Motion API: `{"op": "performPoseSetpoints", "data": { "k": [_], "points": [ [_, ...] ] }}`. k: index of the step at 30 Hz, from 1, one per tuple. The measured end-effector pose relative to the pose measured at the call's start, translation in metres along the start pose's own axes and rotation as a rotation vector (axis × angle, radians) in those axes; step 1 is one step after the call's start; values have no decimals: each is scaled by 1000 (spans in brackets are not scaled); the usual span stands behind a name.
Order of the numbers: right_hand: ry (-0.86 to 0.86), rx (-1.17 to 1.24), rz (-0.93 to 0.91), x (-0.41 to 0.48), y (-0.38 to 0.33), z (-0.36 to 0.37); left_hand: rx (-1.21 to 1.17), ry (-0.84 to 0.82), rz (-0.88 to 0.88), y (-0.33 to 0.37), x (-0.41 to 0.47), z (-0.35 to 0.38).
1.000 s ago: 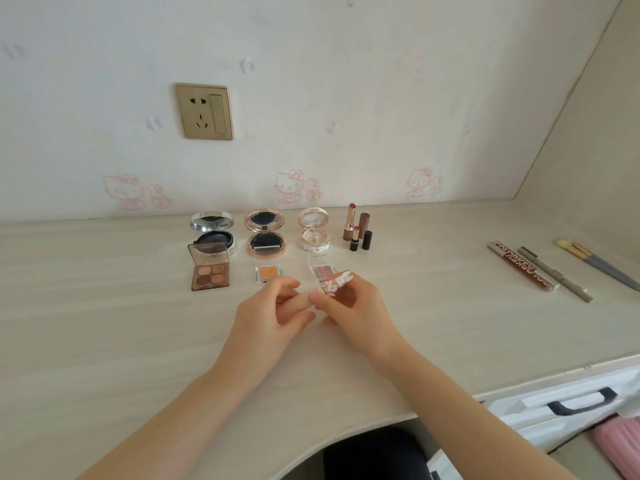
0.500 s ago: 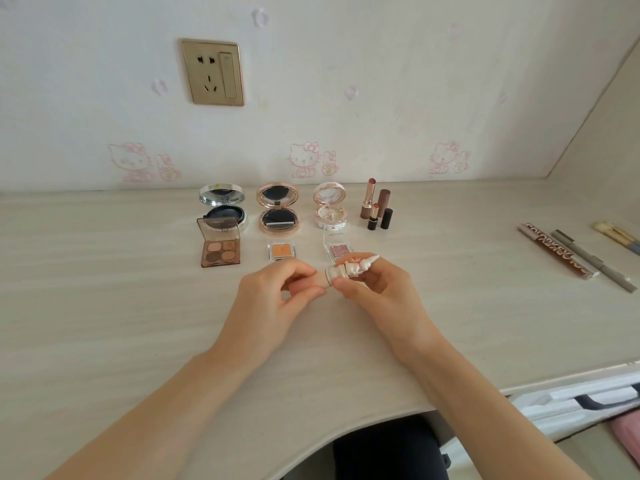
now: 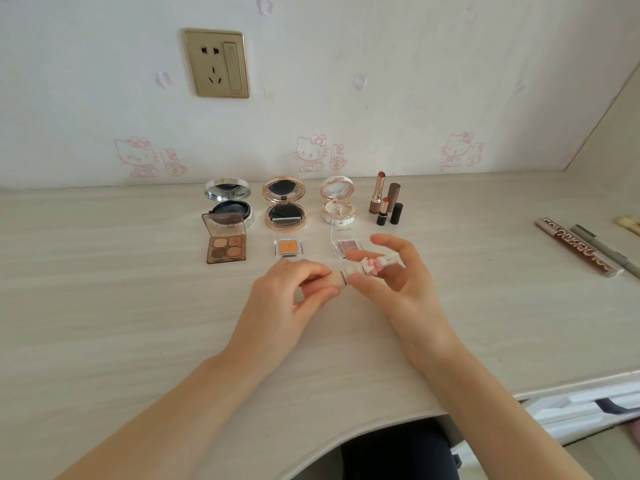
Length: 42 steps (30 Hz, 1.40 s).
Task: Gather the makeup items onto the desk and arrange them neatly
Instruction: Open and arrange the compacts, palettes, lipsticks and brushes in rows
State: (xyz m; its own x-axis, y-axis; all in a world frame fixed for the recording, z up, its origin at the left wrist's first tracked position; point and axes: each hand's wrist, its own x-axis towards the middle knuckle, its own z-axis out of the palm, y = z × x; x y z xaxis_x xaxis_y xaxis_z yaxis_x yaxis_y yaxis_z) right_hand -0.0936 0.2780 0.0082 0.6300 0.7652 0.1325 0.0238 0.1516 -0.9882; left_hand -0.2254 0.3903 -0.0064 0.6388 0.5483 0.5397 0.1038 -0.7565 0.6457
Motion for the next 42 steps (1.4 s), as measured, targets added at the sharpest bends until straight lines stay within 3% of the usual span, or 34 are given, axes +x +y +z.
{"op": "performPoseSetpoints", "data": {
  "k": [4,9,14,20,25,31,36,42],
  "points": [
    [102,-88,5,2,1,1,32,-8,35,3,0,0],
    [5,56,-16,-1,-1,0,29,-2,16,1,0,-1],
    [114,-53,16,1,-2,3,46,-8,45,4,0,0],
    [-20,46,-6,-1,0,-2,43,-8,50,3,-1,0],
    [58,-50,15,0,-1,3,52,-10,66,4,-1,0],
    [0,65,-2,-3,-5,0,35,12,31,2,-1,-2],
    [65,-23,3,0,-1,3,40,2,31,5,-1,-1],
    [-51,88,-5,0,-3,-1,15,15,-6,2,0,-2]
  ]
}}
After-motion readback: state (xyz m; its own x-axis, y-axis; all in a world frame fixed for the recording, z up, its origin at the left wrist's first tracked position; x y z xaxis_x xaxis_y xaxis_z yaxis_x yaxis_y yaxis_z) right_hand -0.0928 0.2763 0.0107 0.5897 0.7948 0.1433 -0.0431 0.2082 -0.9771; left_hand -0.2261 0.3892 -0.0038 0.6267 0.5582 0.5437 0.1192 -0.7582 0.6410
